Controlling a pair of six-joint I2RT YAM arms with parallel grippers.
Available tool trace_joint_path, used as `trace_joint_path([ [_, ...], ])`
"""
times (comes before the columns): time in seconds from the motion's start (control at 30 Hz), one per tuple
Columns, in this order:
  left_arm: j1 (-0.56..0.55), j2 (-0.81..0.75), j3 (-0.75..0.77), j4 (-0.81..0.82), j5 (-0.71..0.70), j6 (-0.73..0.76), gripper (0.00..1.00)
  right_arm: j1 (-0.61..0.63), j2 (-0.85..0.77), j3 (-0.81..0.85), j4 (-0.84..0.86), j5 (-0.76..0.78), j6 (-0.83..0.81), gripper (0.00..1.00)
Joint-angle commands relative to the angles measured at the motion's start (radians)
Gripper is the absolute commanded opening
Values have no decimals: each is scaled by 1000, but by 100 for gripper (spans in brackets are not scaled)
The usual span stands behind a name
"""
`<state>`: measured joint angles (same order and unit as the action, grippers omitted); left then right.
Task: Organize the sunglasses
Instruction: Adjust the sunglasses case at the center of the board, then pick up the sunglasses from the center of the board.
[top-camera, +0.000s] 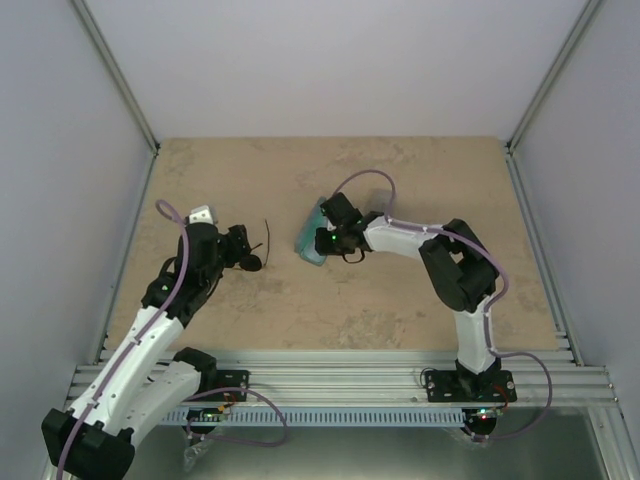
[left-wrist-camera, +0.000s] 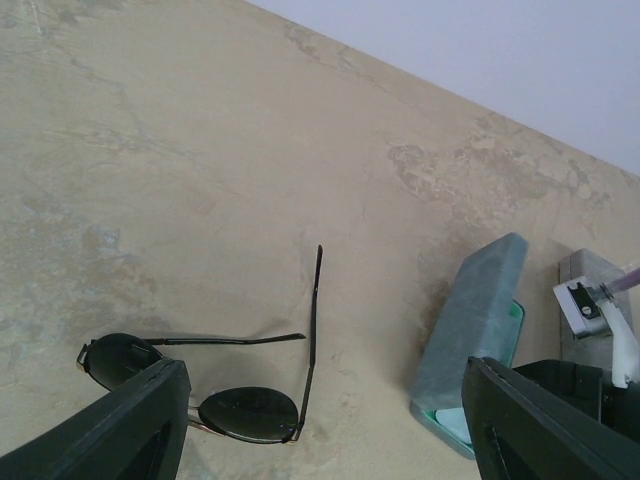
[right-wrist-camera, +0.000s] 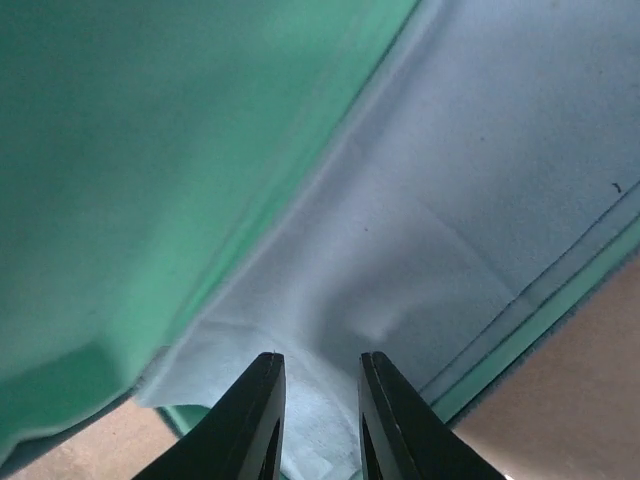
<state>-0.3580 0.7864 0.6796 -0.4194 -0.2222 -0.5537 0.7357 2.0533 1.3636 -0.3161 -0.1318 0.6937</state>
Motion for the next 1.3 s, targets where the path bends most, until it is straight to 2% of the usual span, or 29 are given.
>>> trace_joint_path([
  [0.0,4,5,-6,24,18,11,77,-4,-46,-46,28,-2,37,22],
  [0.3,4,26,-8,25,38,17,78,-4,-145,-70,45,48,51,24],
  [0.5,4,127,-4,39,115,35,77,17,-256,-101,32,97,38,27],
  [0.57,4,188,-1,47,156,43,72,21,-290,-125,32,102,37,27],
  [0.7,4,350,42,45,218,61,54,22,-352,-190,51,112,35,27],
  [0.83,4,500,116,19,221,79,40,22,-414,-259,73,123,26,27],
  [1.27,-55,833,328,-143,134,150,36,-21,-510,-436,154,103,-17,28],
])
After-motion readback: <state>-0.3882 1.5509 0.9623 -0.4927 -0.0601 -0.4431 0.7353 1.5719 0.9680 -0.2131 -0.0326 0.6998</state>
